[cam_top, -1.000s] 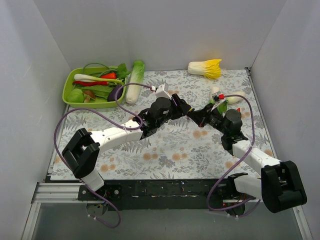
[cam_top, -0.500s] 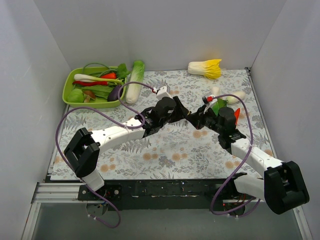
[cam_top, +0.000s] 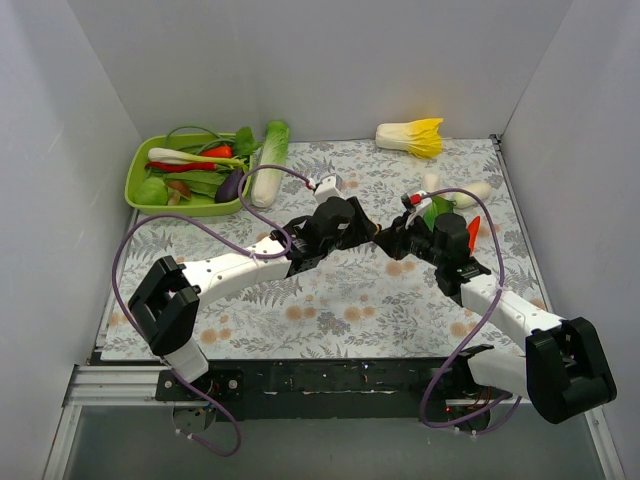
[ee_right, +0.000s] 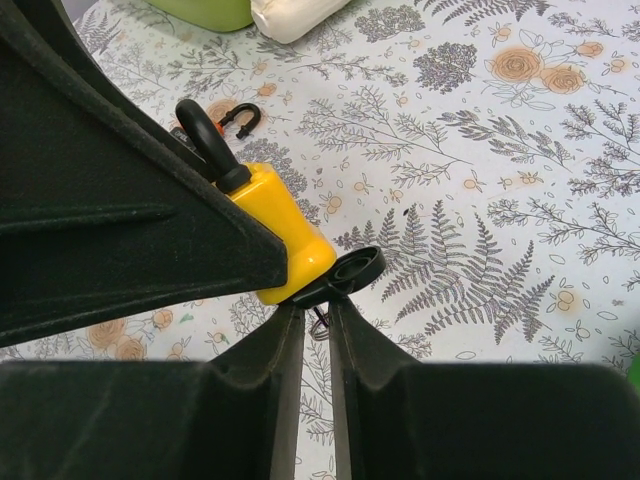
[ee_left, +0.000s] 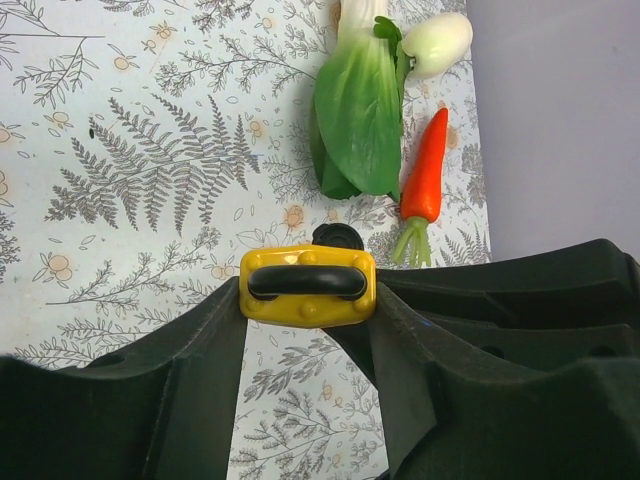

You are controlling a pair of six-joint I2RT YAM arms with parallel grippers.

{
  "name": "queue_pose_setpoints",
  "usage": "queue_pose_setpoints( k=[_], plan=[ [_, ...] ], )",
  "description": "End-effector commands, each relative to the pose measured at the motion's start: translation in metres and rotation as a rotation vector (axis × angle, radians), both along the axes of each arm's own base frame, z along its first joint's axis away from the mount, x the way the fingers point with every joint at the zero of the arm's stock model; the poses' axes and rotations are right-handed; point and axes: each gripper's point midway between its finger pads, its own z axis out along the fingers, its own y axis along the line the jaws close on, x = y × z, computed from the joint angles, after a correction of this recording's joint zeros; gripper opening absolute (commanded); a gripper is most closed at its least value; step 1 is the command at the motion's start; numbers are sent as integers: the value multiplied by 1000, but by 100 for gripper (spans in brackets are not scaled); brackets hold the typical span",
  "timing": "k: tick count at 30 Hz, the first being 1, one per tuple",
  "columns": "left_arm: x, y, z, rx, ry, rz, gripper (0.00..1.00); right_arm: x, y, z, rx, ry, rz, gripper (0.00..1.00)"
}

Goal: Unlock with the key

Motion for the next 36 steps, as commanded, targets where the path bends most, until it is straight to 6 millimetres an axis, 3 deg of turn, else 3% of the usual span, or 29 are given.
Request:
queue_pose_setpoints(
  k=[1, 7, 8, 14, 18, 29, 36],
  plan=[
    [-61, -35, 24, -77, 49, -226, 0, 24, 5, 68, 59, -238, -10, 22],
    [-58, -34, 25, -88, 46, -221, 0, 16, 10, 66, 54, -249, 38, 22],
    [-57, -34, 24, -88, 49, -222, 0, 15, 11, 67, 56, -254, 44, 15],
    [-58, -34, 21, -111, 73, -247, 0, 7, 16, 65, 72, -253, 89, 1],
    [-64, -36, 14, -118, 103, -304, 0, 4, 16, 68, 86, -270, 95, 1],
    [-67, -30, -27, -62, 208, -388, 0, -2, 9, 86, 144, -321, 53, 1],
    [-72, -28, -58, -22, 278, -390, 0, 4, -10, 93, 179, -354, -85, 1]
  ],
)
